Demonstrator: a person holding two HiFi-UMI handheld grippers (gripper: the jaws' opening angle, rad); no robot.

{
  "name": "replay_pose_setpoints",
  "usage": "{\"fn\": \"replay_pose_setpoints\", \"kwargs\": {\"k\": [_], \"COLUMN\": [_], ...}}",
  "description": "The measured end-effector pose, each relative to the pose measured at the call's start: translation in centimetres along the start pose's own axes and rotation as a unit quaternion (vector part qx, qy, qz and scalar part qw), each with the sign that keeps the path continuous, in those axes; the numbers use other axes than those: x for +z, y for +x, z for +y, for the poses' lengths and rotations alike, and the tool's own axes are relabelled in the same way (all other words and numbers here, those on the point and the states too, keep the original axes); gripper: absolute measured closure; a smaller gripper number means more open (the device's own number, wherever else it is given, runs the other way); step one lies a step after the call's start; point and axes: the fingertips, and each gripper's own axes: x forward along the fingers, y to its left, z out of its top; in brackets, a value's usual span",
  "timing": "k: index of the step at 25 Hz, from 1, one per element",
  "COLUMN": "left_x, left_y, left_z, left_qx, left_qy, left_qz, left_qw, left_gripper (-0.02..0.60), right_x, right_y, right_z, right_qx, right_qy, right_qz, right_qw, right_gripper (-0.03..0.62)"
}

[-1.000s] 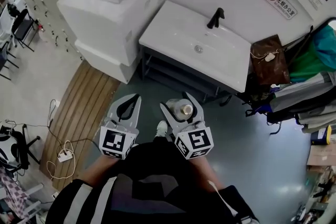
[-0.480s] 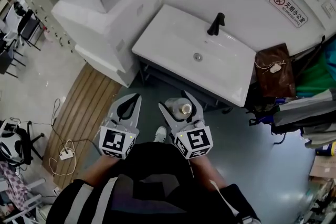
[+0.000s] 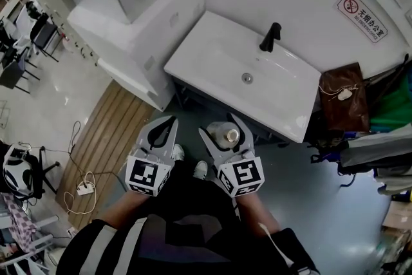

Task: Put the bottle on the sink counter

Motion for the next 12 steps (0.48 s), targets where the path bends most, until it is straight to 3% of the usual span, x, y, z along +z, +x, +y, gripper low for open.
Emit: {"fn": "replay_pose_setpoints", "kwargs": {"k": [12], "left_x": [-0.4], "left_y": [6.3], "left_z": [3.7], "left_qx": [-0.034], "left_qy": [-0.009], "left_qz": [0.0], "left_qw": [0.9994], "left_gripper": [0.581], "right_x": [0.7], "right_y": [5.2], "right_z": [-3.3], "right_qx": [-0.041], "right_qy": [-0.004], "right_qz": [0.02], "right_qw": [0.999], "right_gripper": [0.252]}}
